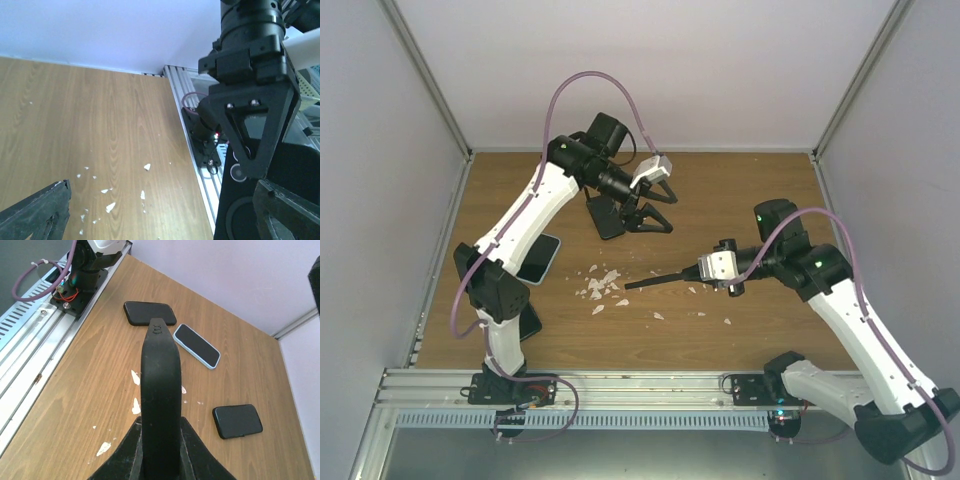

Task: Take the phone out of the phone case
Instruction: Adjust the phone.

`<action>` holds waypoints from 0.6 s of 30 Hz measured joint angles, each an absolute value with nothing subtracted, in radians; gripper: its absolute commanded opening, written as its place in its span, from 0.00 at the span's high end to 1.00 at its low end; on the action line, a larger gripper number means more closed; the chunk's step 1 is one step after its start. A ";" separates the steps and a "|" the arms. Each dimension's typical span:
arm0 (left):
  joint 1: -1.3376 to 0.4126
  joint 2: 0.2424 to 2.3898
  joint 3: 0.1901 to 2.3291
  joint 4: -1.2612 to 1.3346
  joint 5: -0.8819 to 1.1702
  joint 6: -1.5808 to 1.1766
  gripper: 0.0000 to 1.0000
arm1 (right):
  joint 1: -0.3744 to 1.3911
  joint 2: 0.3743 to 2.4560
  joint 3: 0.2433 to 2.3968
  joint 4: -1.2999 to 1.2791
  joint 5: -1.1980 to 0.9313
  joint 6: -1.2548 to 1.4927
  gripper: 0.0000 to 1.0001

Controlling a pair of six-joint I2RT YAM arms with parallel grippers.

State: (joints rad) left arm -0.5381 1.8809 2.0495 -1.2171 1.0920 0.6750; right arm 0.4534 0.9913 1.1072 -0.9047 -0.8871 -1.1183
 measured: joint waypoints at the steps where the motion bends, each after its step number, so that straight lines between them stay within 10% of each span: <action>1: -0.545 1.889 2.081 -1.220 1.082 0.667 0.01 | 0.453 0.987 1.107 -0.904 -0.885 -1.116 0.99; 18: -0.576 1.826 1.879 -1.077 1.014 0.591 0.01 | 0.453 0.948 1.078 -0.857 -0.871 -1.097 0.99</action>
